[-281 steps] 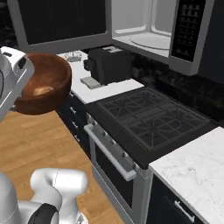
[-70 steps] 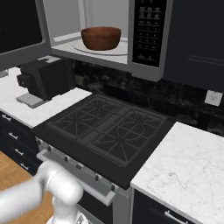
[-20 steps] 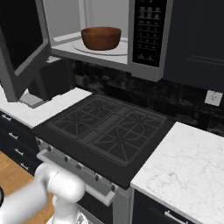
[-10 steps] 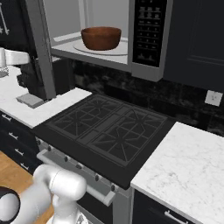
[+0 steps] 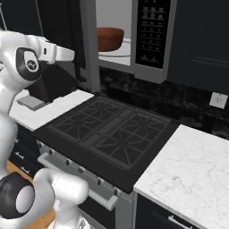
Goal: Pick the onion from the sink and place it in the bowl. Then pick the bowl and place it in the microwave. Then close the microwave door and press the start button.
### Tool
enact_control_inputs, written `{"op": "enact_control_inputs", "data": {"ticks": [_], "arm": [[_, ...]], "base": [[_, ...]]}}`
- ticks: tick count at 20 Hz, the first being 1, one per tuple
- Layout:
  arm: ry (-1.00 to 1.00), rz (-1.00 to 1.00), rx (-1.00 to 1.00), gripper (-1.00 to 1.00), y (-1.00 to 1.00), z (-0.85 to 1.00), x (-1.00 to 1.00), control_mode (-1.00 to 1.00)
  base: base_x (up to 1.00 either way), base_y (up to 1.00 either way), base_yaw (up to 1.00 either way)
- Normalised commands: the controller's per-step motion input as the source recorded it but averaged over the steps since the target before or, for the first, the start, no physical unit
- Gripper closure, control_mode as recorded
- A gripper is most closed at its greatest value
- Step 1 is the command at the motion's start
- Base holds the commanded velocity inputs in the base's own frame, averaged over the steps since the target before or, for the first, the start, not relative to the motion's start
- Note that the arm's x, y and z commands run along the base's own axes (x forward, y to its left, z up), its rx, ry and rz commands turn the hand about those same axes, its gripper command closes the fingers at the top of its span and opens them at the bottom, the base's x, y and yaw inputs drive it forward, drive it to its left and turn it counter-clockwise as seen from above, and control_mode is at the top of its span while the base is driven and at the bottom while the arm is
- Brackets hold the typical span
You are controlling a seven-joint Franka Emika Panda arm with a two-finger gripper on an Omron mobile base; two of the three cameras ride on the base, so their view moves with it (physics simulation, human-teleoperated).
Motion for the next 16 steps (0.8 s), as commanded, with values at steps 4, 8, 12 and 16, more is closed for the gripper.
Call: {"op": "enact_control_inputs", "data": {"ticks": [4,8,12,16], "arm": [[-0.04,0.01,0.08,-1.00,-0.67,0.00,0.88,-1.00],[0.01,0.00,0.08,-1.00,-0.40,0.00,0.72,-1.00],[0.00,0.01,0.06,-1.00,-0.48,0.00,0.86,-1.00],[0.00,0.05,0.06,-1.00,-0.53,0.00,0.77,-1.00]], "base": [[0.00,0.00,0.00],[0.00,0.00,0.00],[0.00,0.00,0.00],[0.00,0.00,0.00]]}}
